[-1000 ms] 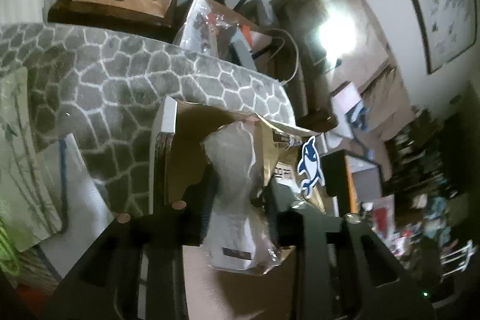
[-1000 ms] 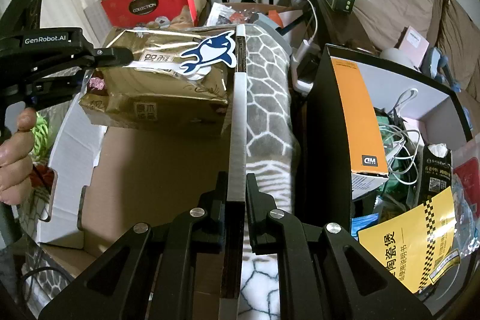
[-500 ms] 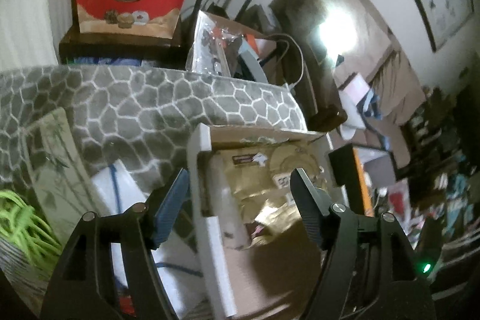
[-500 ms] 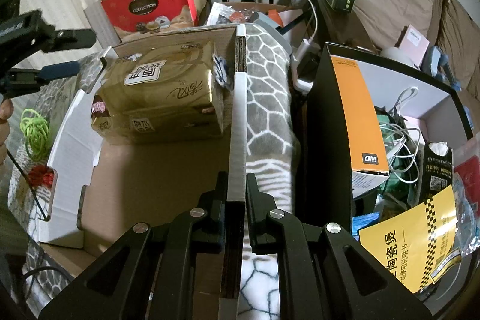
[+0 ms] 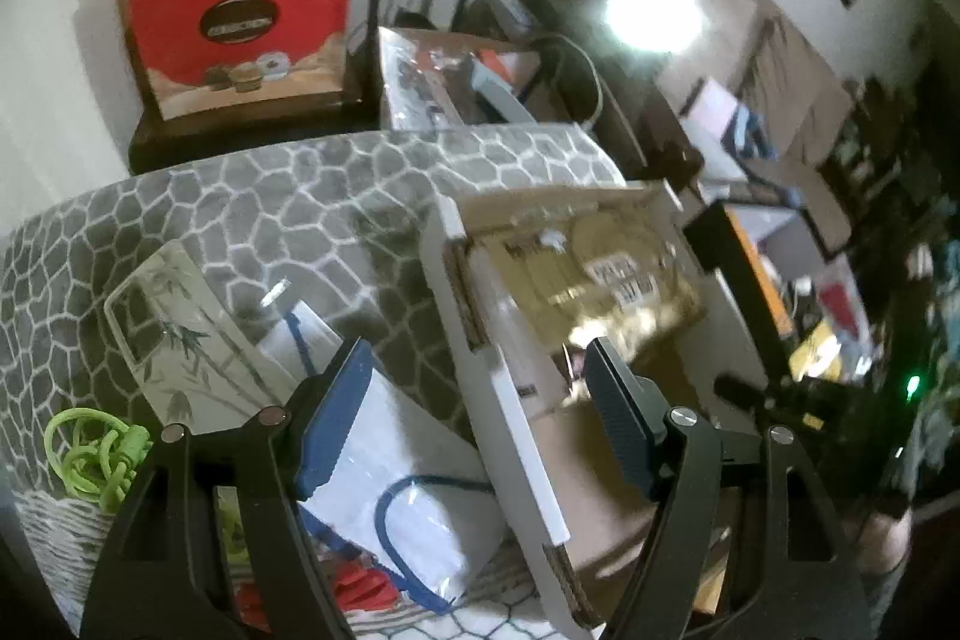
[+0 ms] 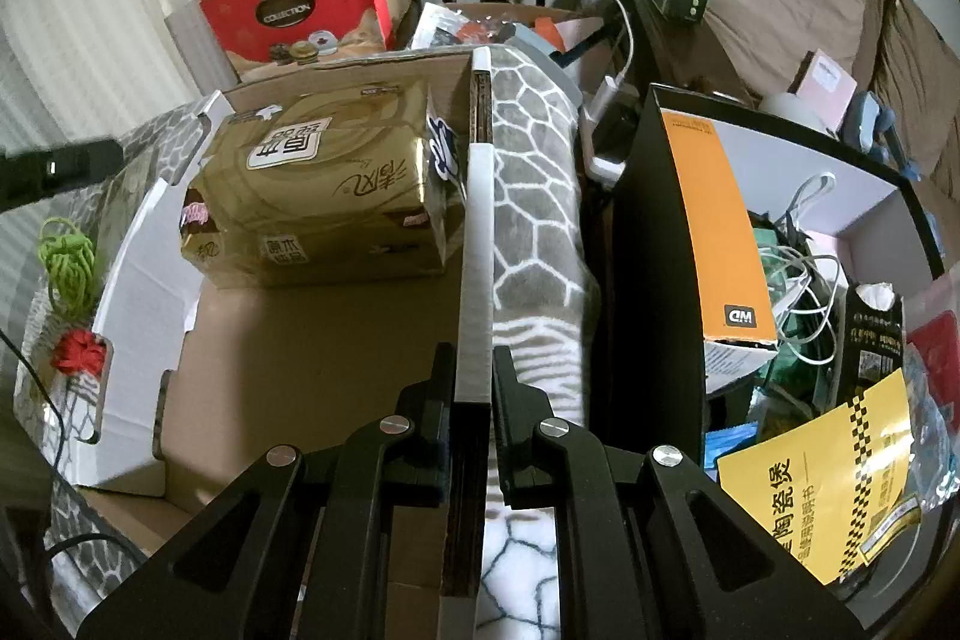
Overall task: Organize objects
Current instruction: 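Carry the gold bag with the left tool into the cardboard box and release, then move the left tool back and grasp the lime-green cable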
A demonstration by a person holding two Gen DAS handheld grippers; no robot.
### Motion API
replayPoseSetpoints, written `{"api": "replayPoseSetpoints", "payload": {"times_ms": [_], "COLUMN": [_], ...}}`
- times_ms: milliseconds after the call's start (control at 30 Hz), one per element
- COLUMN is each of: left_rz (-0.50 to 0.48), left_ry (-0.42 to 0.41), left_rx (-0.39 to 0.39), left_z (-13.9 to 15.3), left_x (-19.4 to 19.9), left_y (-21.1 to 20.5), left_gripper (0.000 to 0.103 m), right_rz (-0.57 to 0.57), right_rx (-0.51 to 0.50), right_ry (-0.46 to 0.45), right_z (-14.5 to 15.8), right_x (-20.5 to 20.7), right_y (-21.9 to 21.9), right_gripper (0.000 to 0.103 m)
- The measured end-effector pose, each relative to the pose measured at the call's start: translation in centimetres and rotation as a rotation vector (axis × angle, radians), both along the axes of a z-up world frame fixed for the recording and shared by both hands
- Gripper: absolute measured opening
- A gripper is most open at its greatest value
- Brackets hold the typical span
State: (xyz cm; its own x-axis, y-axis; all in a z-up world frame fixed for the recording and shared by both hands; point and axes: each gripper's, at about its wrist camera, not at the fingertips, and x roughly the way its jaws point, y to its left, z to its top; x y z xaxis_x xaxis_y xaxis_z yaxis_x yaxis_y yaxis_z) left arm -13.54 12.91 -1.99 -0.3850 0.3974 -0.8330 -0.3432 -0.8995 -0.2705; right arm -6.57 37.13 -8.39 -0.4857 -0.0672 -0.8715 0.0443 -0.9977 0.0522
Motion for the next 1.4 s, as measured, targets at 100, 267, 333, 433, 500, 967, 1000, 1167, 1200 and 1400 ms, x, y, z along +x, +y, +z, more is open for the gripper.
{"api": "replayPoseSetpoints", "payload": {"times_ms": [100, 267, 333, 433, 500, 967, 1000, 1167, 1200, 1400], "left_rz": [-0.038, -0.071, -0.061, -0.049, -0.036, -0.002, 0.004, 0.086, 0.107, 0.228], "left_ry": [0.018, 0.017, 0.014, 0.009, 0.010, 0.017, 0.025, 0.044, 0.040, 0.008], "left_rx": [-0.055, -0.130, -0.168, -0.210, -0.229, -0.098, -0.092, -0.111, -0.121, -0.159], "left_z": [-0.4, -1.6, -2.3, -3.2, -3.6, -0.1, 0.4, 1.7, 1.6, 0.0], "left_x": [0.7, 1.2, 1.0, 0.6, 0.2, 0.7, 0.9, 1.3, 1.3, 1.5], "left_y": [1.5, 3.7, 4.4, 5.0, 5.1, -0.8, -1.7, -7.5, -8.6, -14.8], "left_gripper": [0.070, 0.071, 0.071, 0.071, 0.071, 0.073, 0.074, 0.080, 0.080, 0.080], "right_rz": [0.001, 0.000, 0.002, 0.001, 0.001, 0.001, 0.001, -0.001, -0.001, -0.002], "right_rx": [0.002, 0.002, 0.005, -0.001, 0.000, -0.004, -0.004, -0.004, -0.003, -0.005], "right_ry": [-0.002, -0.003, -0.003, -0.004, -0.004, -0.003, -0.002, -0.001, -0.001, 0.000], "right_z": [0.0, 0.0, 0.0, 0.0, 0.0, 0.0, 0.0, 0.0, 0.0, 0.2], "right_x": [0.0, 0.1, 0.1, 0.0, 0.1, 0.1, 0.1, 0.1, 0.1, 0.0], "right_y": [0.1, 0.1, 0.1, 0.1, 0.0, 0.1, 0.1, 0.0, 0.0, 0.0], "right_gripper": [0.010, 0.010, 0.010, 0.010, 0.010, 0.010, 0.010, 0.010, 0.010, 0.010]}}
